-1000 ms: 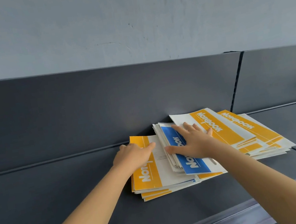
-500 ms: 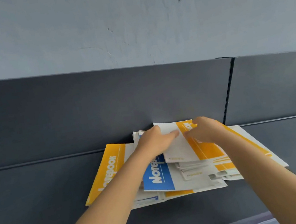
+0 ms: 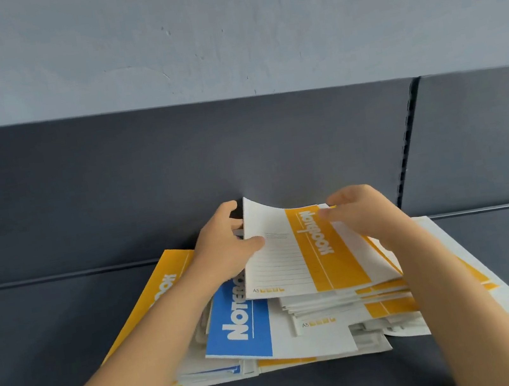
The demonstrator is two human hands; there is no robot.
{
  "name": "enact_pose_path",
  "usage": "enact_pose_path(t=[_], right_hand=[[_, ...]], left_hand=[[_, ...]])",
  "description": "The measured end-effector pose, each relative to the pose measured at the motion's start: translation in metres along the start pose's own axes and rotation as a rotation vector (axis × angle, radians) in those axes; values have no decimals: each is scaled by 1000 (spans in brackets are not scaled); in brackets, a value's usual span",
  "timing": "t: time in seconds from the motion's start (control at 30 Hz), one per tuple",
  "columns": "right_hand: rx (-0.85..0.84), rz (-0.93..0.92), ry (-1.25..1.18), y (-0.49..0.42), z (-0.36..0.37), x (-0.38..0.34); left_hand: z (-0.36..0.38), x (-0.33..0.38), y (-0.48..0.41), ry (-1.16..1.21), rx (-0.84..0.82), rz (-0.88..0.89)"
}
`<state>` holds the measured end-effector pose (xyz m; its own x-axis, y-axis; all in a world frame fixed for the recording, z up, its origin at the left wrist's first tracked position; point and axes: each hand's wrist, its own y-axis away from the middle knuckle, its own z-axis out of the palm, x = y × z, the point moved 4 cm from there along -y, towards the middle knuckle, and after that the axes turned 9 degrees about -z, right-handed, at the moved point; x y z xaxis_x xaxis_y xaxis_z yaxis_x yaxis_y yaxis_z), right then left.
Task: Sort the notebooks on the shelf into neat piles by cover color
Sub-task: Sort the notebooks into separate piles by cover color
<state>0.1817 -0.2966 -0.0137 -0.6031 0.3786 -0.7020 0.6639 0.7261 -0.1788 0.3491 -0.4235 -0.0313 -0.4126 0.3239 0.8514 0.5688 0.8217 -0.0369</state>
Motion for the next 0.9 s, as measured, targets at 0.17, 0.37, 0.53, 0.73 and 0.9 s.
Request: enact_pose_path(t=[0.17, 0.37, 0.53, 0.73, 0.9], right_hand=[[10, -10, 4, 4, -1, 7], [-18, -17, -152, 5, 8, 2], [-97, 81, -628, 9, 13, 4], [-102, 137, -905, 9, 14, 4], [-161, 106, -761, 13, 22, -3]], left_hand=[[-10, -5, -6, 309, -18, -92], [-1, -9, -5, 226, -165, -162], [1, -11, -4, 183, -154, -116], [-9, -13, -6, 195, -93, -77], [-7, -12, -1, 302, -65, -56]])
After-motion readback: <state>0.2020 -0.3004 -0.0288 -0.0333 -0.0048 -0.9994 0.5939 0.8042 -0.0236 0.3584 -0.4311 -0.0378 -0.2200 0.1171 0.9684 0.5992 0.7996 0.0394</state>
